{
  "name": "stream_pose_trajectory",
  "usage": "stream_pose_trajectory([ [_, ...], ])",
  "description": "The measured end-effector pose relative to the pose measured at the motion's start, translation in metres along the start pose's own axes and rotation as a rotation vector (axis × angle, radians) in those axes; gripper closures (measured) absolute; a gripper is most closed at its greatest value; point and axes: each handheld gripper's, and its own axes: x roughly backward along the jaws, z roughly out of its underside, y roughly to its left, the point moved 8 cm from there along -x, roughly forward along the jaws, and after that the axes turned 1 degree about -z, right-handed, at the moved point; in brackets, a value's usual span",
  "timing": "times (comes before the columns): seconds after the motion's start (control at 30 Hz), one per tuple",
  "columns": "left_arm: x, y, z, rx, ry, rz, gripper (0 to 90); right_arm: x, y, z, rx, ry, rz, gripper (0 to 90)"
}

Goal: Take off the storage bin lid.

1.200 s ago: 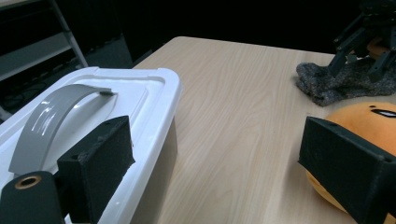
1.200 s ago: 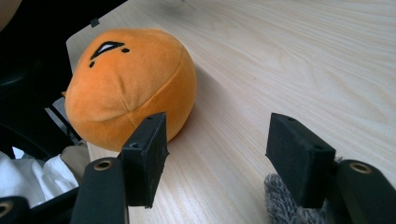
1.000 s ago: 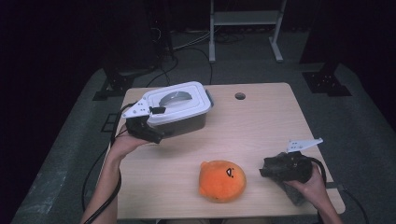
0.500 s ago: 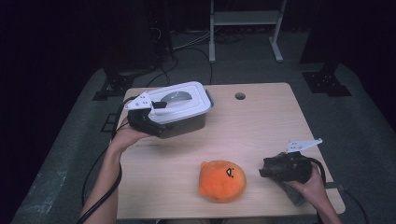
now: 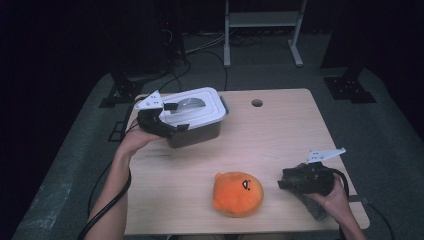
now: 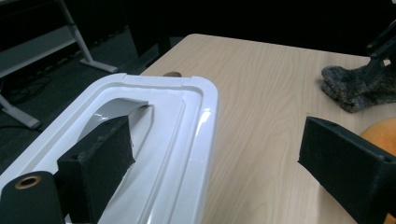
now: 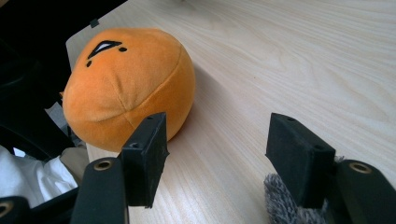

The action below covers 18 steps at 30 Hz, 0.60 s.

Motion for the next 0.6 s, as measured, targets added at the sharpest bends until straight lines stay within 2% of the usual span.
stream_pose_trajectory([
  [0.43,-0.011,0.024,0.001,0.036,0.023,-0.017,9.3,-0.001,-0.001,0.001,-0.004,0.008,0.001,37.2],
  [0.6,-0.019,0.030,-0.002,0.026,0.027,-0.022,9.2,0.000,-0.001,0.001,-0.007,0.009,0.004,37.2],
])
